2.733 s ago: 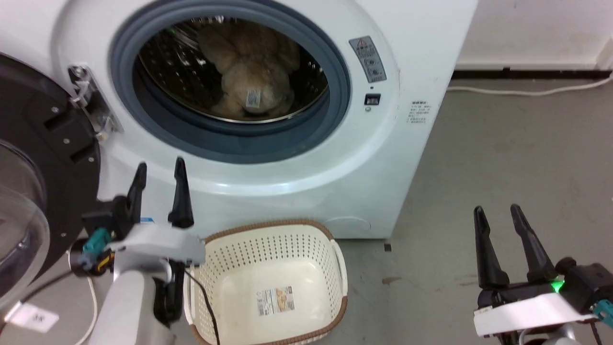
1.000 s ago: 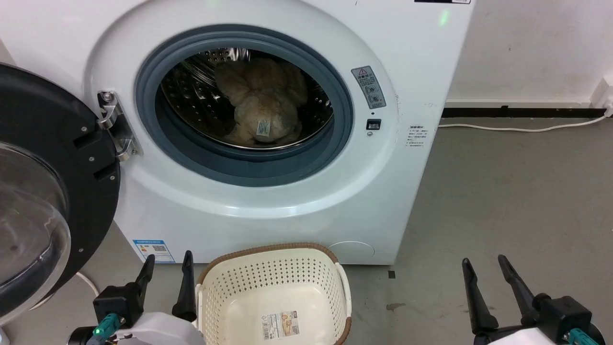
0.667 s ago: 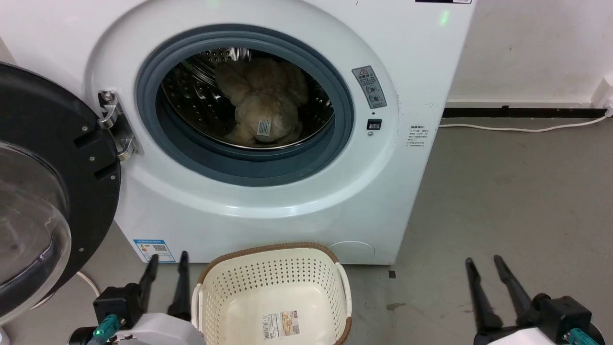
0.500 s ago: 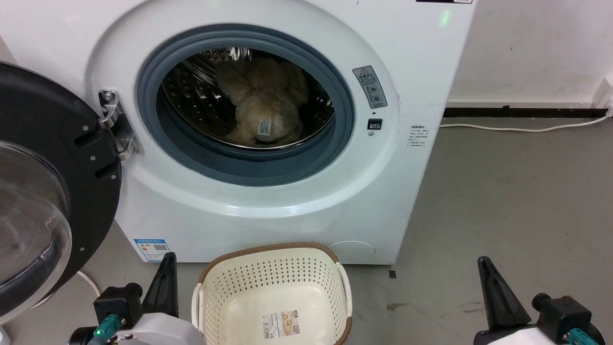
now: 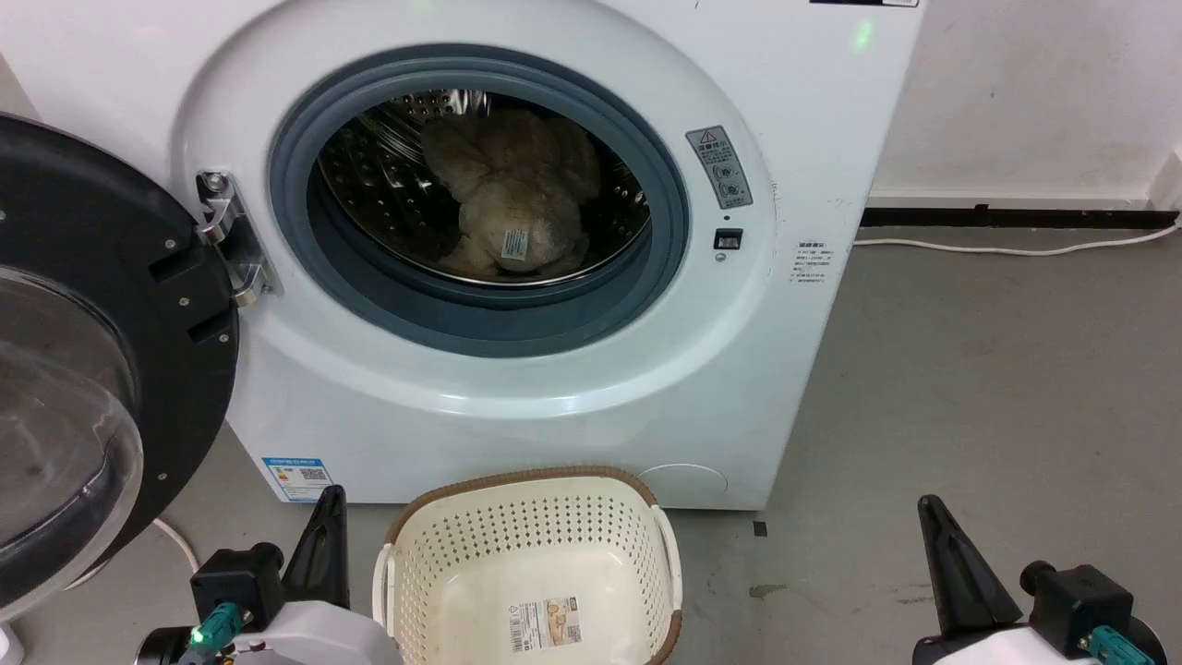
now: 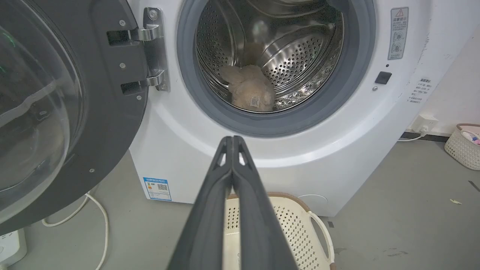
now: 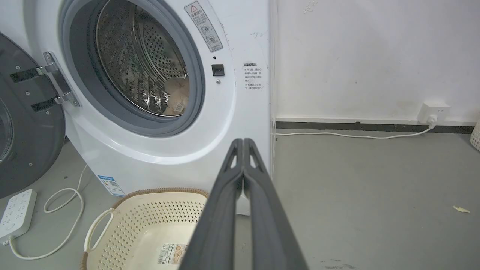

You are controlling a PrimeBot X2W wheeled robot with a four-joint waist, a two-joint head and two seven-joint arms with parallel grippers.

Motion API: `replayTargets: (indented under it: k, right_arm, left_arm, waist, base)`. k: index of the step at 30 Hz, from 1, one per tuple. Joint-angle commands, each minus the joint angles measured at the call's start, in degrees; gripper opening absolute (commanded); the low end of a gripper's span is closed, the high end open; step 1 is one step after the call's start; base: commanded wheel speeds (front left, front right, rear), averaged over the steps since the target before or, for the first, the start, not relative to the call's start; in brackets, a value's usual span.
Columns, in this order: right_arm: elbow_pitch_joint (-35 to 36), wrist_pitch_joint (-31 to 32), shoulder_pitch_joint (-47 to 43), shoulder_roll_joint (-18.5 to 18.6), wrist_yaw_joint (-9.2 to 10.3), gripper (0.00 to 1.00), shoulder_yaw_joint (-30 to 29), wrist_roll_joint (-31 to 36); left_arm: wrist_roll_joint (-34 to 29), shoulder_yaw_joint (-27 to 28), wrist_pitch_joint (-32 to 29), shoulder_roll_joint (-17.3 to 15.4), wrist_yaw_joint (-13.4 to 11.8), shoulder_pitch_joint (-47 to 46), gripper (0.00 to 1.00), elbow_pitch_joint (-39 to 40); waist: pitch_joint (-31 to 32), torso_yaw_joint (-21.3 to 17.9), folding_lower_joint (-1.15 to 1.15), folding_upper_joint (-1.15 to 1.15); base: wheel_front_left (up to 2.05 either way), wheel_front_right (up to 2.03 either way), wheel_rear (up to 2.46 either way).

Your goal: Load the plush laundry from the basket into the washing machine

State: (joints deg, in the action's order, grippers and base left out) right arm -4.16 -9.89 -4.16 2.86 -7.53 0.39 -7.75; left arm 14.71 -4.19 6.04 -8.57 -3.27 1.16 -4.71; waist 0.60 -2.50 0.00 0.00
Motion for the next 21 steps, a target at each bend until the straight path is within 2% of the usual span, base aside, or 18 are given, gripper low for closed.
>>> replayTargets:
  k: [1, 21]
  right_arm:
    - [0.4, 0.2, 0.6, 0.0, 0.01, 0.00, 0.0, 0.6]
    - [1.2, 2.2, 1.4, 0.0, 0.01, 0.00, -0.1, 2.1]
  left_arm:
    - [-0.6, 0.3, -0.3, 0.1, 0.4, -0.2, 0.00, 0.4]
    - [-3.6, 1.1, -1.5, 1.3, 1.0, -0.4, 0.00, 1.3]
  waist:
    - [0.0, 0.0, 0.00, 0.00]
    - [-0.1, 0.6, 0.00, 0.00]
  base:
    - [0.00, 0.00, 0.00]
    - [0.00, 0.00, 0.00]
